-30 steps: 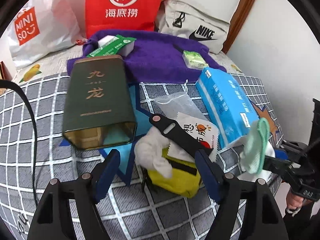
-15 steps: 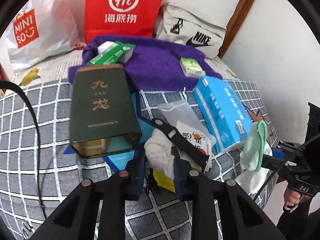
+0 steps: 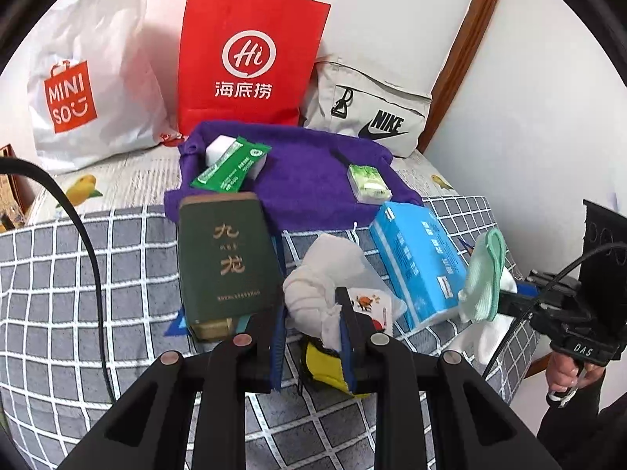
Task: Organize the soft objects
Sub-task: 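Grasp white cloth with left gripper while right gripper holds mesh cloth, then carry mesh cloth and white cloth onto purple towel and open both grippers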
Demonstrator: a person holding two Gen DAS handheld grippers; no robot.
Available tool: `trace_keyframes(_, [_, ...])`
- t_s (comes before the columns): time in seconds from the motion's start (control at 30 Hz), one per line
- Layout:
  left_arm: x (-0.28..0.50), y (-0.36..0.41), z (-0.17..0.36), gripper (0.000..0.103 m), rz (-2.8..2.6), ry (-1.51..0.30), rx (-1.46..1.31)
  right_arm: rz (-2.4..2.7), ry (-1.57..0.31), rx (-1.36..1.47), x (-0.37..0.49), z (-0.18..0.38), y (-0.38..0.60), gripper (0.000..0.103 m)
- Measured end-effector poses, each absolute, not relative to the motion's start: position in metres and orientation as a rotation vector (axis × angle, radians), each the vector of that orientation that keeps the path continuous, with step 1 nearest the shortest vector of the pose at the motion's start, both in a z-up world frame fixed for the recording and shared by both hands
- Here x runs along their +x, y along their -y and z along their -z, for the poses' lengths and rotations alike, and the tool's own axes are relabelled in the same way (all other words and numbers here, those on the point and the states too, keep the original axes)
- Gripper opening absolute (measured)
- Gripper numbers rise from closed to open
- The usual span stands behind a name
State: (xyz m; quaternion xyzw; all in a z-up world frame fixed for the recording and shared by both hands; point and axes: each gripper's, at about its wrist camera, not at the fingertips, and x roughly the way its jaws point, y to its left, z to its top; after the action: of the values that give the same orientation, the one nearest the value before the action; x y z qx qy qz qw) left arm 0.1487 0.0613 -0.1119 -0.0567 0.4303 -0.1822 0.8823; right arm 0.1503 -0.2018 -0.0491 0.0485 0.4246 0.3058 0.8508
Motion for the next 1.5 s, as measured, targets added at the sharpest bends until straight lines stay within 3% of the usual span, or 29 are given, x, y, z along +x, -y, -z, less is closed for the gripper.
trace_keyframes(0.63, [0.201, -0.051, 0.100, 0.022, 0.368, -0.868, -0.100, -0.569, -0.853, 0.108, 0.211, 0.032, 0.208, 0.019])
trace_keyframes(1.5, [0.315, -0.035, 0.099, 0.022, 0.346, -0.875, -0.058, -0.471, -0.887, 0.102, 0.339, 0.052, 0.220, 0.019])
